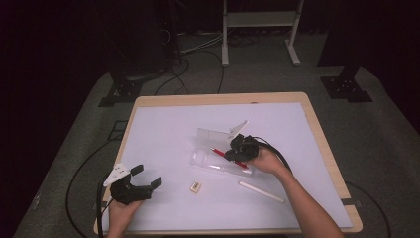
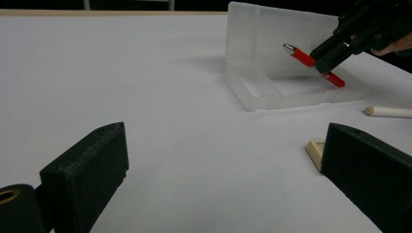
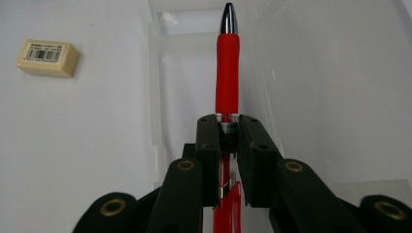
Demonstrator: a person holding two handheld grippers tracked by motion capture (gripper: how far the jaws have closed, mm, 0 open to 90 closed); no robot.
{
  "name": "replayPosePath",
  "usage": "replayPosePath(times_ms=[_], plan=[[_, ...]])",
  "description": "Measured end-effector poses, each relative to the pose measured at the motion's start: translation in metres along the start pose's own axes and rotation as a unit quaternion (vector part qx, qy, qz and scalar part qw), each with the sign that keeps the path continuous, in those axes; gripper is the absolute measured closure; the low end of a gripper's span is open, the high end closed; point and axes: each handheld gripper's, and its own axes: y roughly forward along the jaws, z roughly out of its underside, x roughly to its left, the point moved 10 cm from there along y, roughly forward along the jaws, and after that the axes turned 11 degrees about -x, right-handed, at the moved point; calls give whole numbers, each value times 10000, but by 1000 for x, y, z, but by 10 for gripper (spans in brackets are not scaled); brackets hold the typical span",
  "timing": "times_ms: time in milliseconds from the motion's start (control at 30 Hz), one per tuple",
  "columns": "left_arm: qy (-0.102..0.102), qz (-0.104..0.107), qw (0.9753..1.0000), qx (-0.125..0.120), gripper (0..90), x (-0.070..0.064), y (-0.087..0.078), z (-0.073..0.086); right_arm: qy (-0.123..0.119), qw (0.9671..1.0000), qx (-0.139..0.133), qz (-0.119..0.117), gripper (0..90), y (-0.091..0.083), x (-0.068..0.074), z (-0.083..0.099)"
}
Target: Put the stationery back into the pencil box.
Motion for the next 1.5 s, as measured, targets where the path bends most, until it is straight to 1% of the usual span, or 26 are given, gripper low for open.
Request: replayPosePath(times_ms=[100,233,400,533,633,767,833,1067,1133,1233,1300,1500], plan=[[-3,1,10000,-8,28,0,0,0,20,10000,37,-3,787,4,0,2],[-13,-9,10000,-4,28,1,0,0,-32,10000,78,-16,787,7,-2,5],[-7,3,10000,-4,28,0,0,0,61,9999,93,-15,787,11,-2,9],[-12,7,10000,-11,28,-1,1,0,88,9998,148,-25,786,13,-3,13],[-14,8,10000,-3,28,-1,1,0,111,9998,138,-20,785,14,-3,15],[-14,7,10000,-2,28,-1,1,0,140,9998,139,-8,784,15,-4,16],[-3,6,10000,-2,28,0,0,0,111,9998,148,-9,784,15,-5,16],[-17,14,10000,-9,28,-1,0,0,123,9997,193,-12,778,17,-3,17],[-12,15,10000,1,28,-1,0,0,145,9997,185,-24,774,17,-3,17],[-14,16,10000,-1,28,-1,1,0,177,9998,128,-34,736,16,-2,15],[-15,18,10000,5,28,-1,1,1,114,9999,109,-13,730,14,-2,14],[-4,24,10000,18,28,-2,1,1,95,9999,-39,5,713,4,-1,10]])
